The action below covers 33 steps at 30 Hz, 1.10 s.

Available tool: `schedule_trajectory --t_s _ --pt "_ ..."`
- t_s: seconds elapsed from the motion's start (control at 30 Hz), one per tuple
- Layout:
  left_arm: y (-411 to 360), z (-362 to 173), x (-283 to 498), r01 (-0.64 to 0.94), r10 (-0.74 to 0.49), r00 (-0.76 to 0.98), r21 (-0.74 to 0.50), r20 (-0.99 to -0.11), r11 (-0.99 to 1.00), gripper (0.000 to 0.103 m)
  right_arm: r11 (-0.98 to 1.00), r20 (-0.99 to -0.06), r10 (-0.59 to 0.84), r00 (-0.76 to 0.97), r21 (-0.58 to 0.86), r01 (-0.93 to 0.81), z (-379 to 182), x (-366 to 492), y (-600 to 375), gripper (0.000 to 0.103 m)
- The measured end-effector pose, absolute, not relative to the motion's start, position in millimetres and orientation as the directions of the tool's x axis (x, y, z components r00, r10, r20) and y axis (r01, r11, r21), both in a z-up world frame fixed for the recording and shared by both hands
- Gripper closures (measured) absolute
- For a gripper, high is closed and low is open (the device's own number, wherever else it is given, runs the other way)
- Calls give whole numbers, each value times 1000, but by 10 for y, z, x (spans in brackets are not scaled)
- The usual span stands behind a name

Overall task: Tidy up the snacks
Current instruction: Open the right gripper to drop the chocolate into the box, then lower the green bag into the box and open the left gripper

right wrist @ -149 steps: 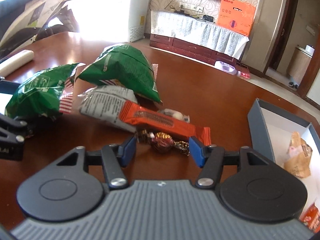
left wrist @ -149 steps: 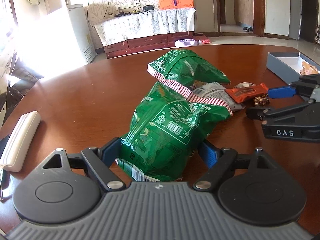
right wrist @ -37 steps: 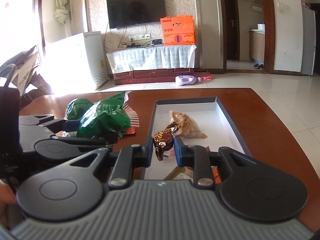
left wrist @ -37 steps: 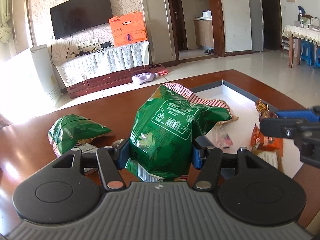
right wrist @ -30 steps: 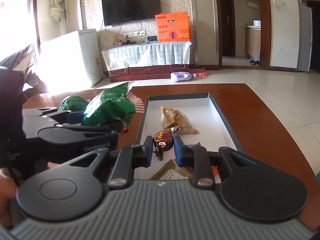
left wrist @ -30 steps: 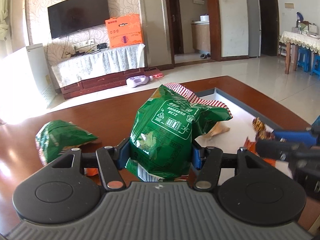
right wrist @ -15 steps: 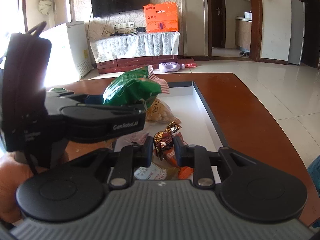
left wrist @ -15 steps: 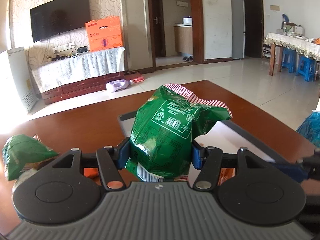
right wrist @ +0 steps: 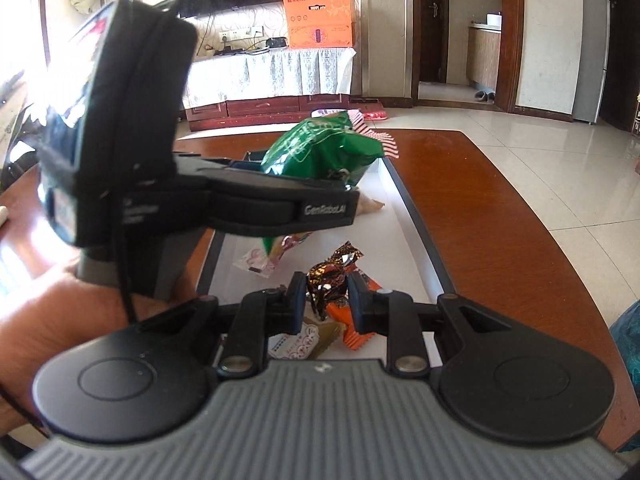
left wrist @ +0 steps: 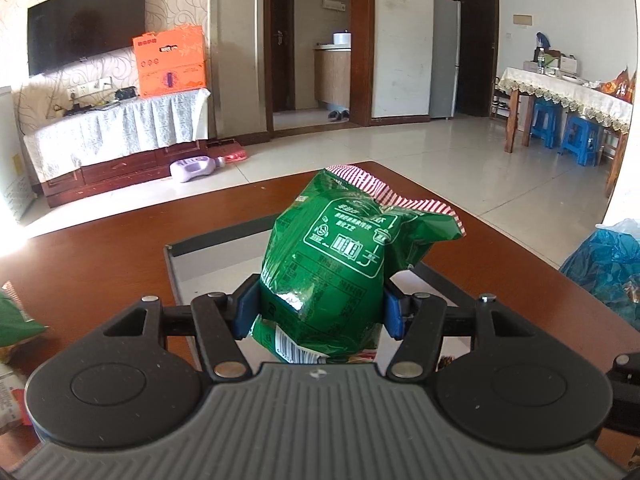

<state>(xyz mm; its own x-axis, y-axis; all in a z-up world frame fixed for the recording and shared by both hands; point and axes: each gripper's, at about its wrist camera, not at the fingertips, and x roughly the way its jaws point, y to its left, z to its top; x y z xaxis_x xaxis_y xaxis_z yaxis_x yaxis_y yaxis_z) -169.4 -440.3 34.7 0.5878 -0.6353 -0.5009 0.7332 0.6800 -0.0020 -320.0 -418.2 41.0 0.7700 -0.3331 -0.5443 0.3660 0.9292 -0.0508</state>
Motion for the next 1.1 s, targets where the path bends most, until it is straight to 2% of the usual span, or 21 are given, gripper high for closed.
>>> schedule_trajectory --t_s 0.3,0.47,0.57,0.63,0.9,1.1 --pt "-4545 277 -1321 715 -604 574 -23 -553 699 35 923 -567 -345 748 -61 379 379 -3138 -4164 78" --pt "-4639 266 -1183 670 -534 635 54 -559 741 33 923 -580 -346 738 -70 377 363 -3047 -4147 78" --pt "-4597 244 -1159 667 -529 633 52 -565 743 28 922 -584 -350 733 -75 381 335 -3015 -4159 78" --pt "-4552 251 -1154 682 -557 619 27 -554 731 23 919 -583 -355 730 -75 387 330 -2983 -4163 78" --pt "-4307 309 -1293 711 -604 608 16 -515 703 20 914 -570 -368 735 -75 400 291 -2918 -4160 77" --pt "-4021 376 -1486 717 -626 621 18 -471 697 13 909 -568 -378 731 -77 409 253 -2817 -4137 76"
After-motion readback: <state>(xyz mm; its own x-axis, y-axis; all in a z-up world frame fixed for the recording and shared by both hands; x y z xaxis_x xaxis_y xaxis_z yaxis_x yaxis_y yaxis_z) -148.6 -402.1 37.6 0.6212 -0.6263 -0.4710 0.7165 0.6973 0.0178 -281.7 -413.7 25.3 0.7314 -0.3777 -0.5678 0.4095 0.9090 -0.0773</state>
